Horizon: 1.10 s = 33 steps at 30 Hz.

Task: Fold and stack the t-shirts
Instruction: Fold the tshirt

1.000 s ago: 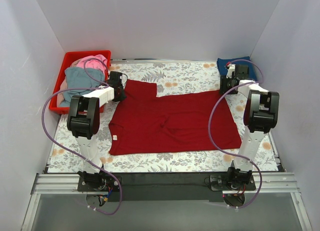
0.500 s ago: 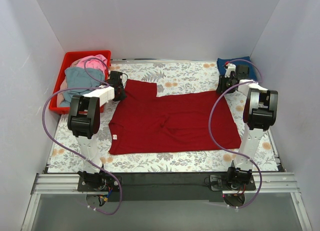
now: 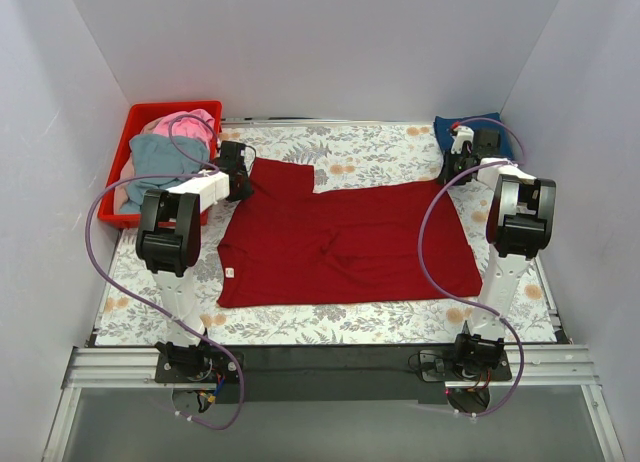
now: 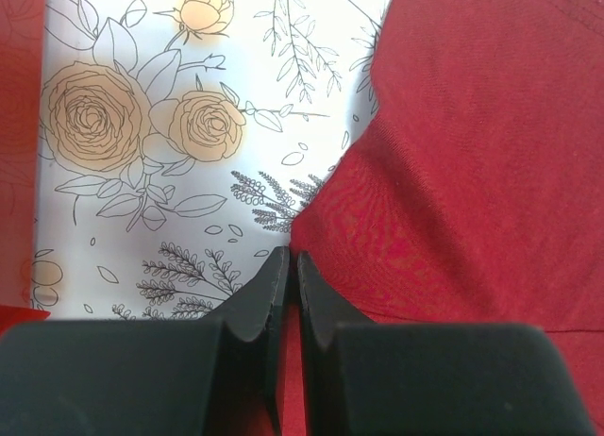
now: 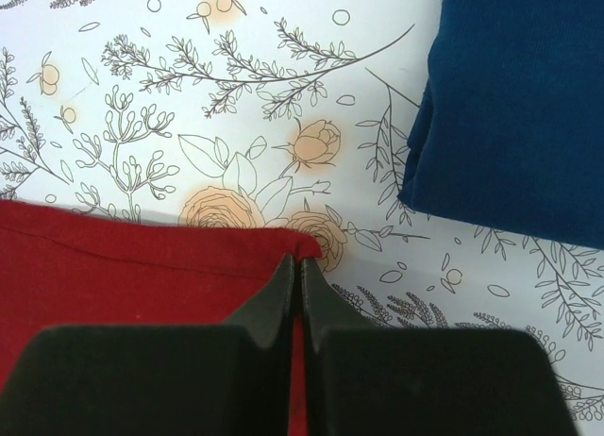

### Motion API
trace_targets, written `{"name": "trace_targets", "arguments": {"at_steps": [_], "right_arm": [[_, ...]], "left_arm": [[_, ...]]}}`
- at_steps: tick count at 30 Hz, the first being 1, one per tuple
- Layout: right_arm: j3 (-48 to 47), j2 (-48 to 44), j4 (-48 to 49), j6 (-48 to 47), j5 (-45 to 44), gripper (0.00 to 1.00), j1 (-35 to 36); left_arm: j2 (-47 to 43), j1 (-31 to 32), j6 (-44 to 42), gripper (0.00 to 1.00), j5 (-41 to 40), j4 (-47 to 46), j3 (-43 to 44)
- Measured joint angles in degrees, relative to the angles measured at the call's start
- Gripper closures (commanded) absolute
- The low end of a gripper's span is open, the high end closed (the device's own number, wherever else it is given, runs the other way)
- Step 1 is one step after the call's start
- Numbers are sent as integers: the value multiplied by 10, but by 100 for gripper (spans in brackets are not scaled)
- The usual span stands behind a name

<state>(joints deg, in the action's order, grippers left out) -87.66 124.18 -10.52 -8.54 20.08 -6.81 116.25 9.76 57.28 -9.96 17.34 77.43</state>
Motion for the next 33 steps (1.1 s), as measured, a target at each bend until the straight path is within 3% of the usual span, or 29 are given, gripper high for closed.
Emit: {"name": "trace_targets", "arguments": {"at_steps": [11, 33], "right_arm": [[4, -8, -6, 48, 1, 99, -18], [152, -181, 1, 127, -11, 99, -55]], "left_arm": [[5, -9, 13, 100, 36, 29, 22], [-63, -24, 19, 100, 61, 61, 7]]}}
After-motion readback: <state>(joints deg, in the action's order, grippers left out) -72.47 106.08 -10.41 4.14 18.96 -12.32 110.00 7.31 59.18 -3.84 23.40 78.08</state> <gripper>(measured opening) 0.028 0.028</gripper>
